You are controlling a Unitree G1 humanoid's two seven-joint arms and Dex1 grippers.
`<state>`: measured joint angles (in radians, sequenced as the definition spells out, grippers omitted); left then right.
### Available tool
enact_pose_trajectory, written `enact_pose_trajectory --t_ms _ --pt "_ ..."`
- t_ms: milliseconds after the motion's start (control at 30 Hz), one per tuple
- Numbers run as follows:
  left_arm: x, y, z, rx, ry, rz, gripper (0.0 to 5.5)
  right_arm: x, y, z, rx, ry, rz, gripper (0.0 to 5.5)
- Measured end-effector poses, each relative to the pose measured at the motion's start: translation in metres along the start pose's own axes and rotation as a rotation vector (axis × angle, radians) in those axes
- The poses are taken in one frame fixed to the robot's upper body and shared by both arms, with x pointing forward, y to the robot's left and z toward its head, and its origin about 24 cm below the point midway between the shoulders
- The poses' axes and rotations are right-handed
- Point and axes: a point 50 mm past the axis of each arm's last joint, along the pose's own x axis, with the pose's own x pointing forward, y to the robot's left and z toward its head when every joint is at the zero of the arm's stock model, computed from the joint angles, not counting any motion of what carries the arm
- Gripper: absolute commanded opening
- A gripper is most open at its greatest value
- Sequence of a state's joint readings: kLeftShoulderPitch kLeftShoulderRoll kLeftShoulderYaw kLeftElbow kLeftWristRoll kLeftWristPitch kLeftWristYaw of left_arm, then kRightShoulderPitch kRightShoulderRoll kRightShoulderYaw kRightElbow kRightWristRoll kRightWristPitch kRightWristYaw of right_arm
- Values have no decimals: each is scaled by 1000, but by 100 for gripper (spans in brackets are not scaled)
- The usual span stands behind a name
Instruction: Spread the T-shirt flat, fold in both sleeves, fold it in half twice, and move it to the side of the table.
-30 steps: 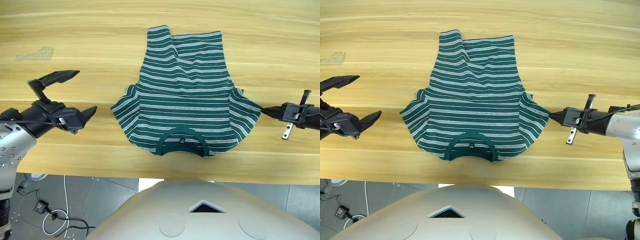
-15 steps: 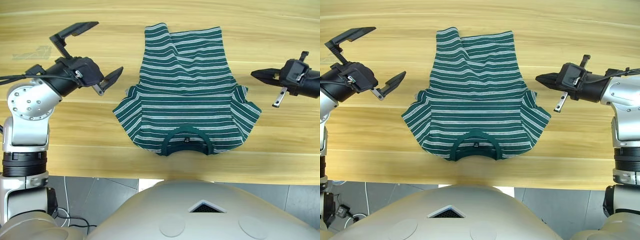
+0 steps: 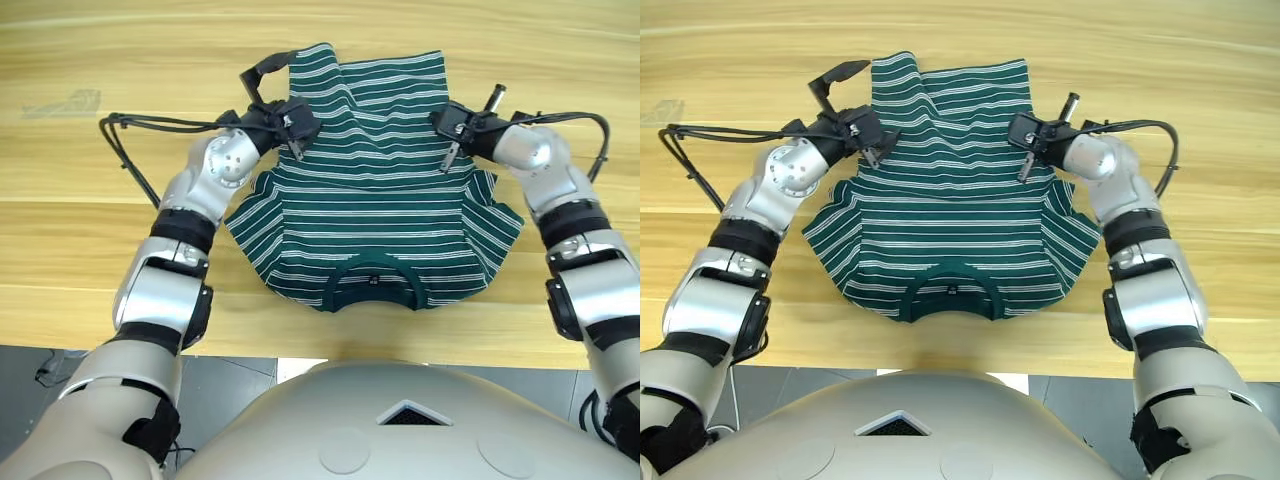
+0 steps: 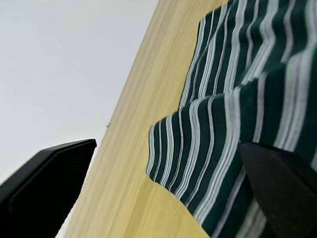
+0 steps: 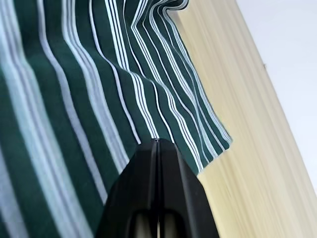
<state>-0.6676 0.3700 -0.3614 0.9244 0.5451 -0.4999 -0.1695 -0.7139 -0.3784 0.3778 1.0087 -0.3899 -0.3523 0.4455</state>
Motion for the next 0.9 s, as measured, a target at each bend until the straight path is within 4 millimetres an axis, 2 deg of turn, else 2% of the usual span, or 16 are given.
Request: enact_pose_trajectory --t_ms 67,200,367,533,733,833,900 --pt "6 0 -6 37 49 -13 531 10 6 0 -12 55 8 2" --pt "2 1 -25 7 171 0 531 17 2 -1 -59 135 -36 2" --pt "-3 1 -30 24 164 4 531 12 0 -10 -53 169 -60 2" --pt "-14 2 -41 28 183 10 531 -3 -5 -30 -31 215 -68 2" --pt "-17 -3 -41 9 163 33 531 -10 1 -36 37 142 -106 2" --pt "-16 -13 -32 1 89 74 531 -14 11 -38 86 69 -140 2" --pt "-17 -14 -24 -20 17 141 531 -19 8 -39 136 27 -213 2"
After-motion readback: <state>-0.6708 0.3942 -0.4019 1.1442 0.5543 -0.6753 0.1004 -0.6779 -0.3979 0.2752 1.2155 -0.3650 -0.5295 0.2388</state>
